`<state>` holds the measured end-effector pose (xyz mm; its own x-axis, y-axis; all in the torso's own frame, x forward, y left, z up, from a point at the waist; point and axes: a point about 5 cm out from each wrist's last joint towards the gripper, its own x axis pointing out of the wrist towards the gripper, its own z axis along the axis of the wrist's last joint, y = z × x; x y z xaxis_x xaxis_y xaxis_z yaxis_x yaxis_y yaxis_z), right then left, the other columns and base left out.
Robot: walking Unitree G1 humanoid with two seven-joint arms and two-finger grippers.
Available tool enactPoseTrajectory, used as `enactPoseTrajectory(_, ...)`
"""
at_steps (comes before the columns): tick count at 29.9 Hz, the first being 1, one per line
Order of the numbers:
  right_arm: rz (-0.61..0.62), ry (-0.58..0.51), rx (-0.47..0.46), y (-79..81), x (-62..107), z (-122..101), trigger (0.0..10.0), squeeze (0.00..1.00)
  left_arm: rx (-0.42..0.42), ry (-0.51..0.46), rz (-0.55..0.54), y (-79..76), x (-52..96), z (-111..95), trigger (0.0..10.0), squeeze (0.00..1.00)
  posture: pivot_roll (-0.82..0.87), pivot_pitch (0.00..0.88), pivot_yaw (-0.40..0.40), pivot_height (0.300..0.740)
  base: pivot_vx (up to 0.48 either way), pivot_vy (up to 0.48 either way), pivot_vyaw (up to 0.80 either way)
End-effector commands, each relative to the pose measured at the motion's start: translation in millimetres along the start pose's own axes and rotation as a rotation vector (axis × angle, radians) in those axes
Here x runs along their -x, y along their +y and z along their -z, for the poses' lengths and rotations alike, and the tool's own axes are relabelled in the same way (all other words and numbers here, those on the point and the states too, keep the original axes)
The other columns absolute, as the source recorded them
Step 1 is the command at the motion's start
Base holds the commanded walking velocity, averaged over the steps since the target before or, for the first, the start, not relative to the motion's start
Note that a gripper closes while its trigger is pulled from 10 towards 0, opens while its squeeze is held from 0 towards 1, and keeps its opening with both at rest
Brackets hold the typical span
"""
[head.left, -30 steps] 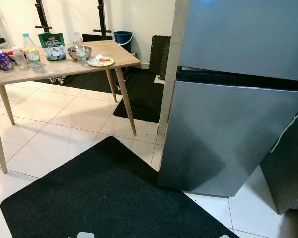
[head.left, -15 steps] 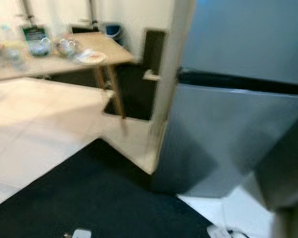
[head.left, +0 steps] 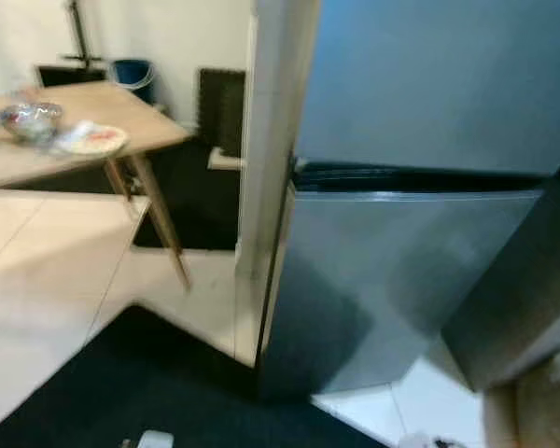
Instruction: Restocking fridge
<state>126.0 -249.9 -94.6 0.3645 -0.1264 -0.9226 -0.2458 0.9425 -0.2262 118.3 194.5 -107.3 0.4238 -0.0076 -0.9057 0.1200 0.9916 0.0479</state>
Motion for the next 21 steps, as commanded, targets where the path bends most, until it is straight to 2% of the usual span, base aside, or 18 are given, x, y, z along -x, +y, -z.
enactPoseTrajectory(1,0.023,-0.012,-0.025,-7.1,0.8,-2,10.0,0.00,-0.009,0.035,0.017,-6.2,0.4,8,10.0,0.00,-0.08,0.000,-0.033,0.740,0.292,0.000,0.00)
enactPoseTrajectory(4,0.023,-0.014,-0.025,-7.3,0.7,-2,10.0,0.00,-0.009,0.035,0.017,-6.2,0.4,8,10.0,0.00,-0.08,0.000,-0.033,0.740,0.292,0.000,0.00)
enactPoseTrajectory(9,0.006,-0.069,-0.042,-6.2,0.2,-12,10.0,0.00,-0.001,0.035,0.005,-5.2,0.4,8,10.0,0.00,-0.08,0.000,-0.033,0.740,0.000,0.000,0.00)
enactPoseTrajectory(21,0.004,-0.109,-0.059,-8.6,0.2,-22,10.0,0.00,-0.007,0.027,0.015,-6.7,0.2,7,10.0,0.00,-0.08,0.000,-0.035,0.740,0.000,0.000,0.00)
